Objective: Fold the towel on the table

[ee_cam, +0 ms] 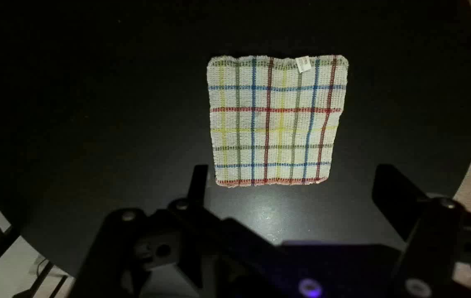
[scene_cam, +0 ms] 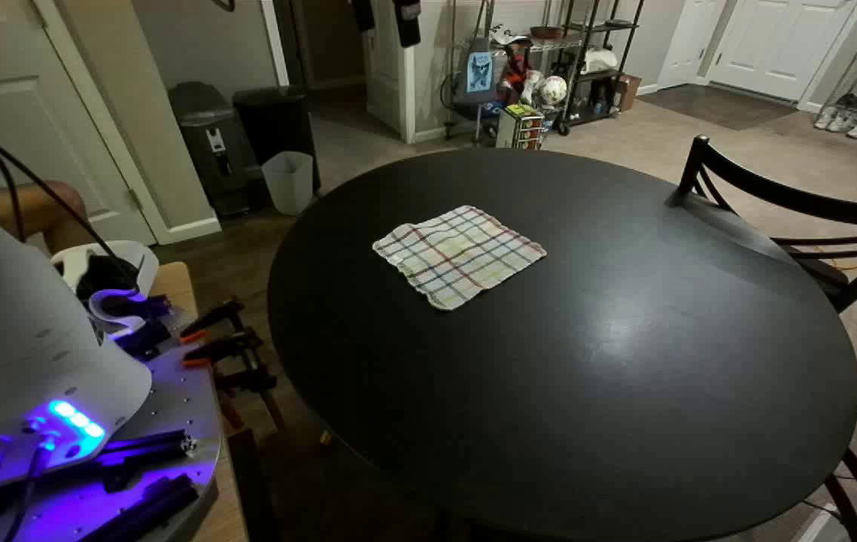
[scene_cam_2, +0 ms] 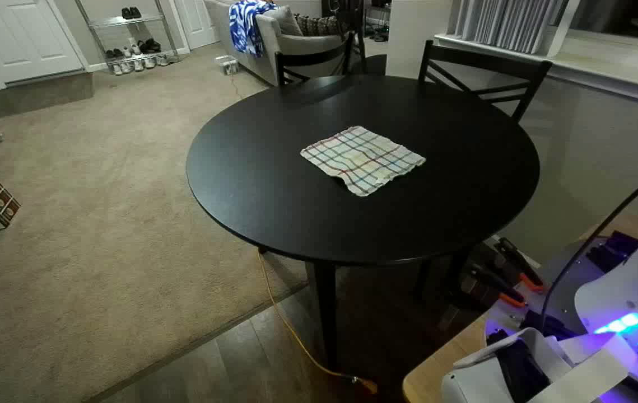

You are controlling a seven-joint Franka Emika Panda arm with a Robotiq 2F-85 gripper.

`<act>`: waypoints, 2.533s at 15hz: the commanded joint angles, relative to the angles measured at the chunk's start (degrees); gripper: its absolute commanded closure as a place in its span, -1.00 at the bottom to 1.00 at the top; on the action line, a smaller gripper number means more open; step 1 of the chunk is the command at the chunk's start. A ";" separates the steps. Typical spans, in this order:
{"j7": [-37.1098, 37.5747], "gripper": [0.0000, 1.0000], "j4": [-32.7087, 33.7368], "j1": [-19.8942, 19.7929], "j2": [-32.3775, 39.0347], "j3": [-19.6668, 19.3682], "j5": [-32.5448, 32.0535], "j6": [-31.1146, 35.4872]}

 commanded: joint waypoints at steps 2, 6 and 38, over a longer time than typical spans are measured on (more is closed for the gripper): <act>-0.38 -1.00 0.11 -1.02 0.09 0.83 0.48 -0.11; -0.38 -1.00 0.11 -1.02 0.09 0.83 0.48 -0.11; 16.98 -1.00 0.37 -0.98 24.62 11.50 -14.71 26.24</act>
